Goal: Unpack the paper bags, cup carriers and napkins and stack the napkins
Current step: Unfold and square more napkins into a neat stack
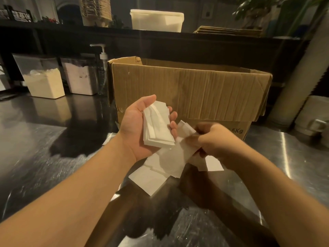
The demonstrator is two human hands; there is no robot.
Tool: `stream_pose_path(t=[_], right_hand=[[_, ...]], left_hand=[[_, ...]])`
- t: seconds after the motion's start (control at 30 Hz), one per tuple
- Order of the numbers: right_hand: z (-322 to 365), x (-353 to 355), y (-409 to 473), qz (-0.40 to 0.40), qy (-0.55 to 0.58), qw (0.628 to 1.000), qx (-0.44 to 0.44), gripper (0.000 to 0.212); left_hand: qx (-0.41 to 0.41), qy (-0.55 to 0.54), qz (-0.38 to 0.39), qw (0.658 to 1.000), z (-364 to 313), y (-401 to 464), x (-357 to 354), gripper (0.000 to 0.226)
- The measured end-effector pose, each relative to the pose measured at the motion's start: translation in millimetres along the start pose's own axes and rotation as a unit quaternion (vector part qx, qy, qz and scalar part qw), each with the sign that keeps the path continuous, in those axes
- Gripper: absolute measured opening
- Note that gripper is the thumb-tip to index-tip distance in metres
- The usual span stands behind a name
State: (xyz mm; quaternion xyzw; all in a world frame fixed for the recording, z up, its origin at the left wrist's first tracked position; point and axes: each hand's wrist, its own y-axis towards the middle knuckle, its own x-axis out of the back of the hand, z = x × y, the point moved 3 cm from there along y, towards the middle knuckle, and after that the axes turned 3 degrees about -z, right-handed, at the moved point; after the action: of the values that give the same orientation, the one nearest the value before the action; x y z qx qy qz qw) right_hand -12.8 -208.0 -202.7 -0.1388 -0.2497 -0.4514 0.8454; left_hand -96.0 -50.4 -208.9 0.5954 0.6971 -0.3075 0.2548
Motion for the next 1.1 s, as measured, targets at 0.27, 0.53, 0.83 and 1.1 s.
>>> stream_pose_path(t=[0.27,0.53,0.83,1.1], right_hand=[[10,25,-10,0.151,0.23,0.961,0.029,0.024],[13,4,-11,0.009,0.14,0.984,0.111,0.008],[-11,23,11,-0.128,0.03,0.991,0.034,0.006],[-31,6,30,-0.019,-0.267,0.963,-0.023,0.048]], left_hand=[[-0.033,0.07,-0.034,0.996,0,-3,-5,0.035],[0.036,0.143,0.0,0.989,22,-2,-11,0.059],[0.069,0.08,0.0,0.994,19,-9,-13,0.066],[0.04,0.042,-0.036,0.998,10,-4,-6,0.052]])
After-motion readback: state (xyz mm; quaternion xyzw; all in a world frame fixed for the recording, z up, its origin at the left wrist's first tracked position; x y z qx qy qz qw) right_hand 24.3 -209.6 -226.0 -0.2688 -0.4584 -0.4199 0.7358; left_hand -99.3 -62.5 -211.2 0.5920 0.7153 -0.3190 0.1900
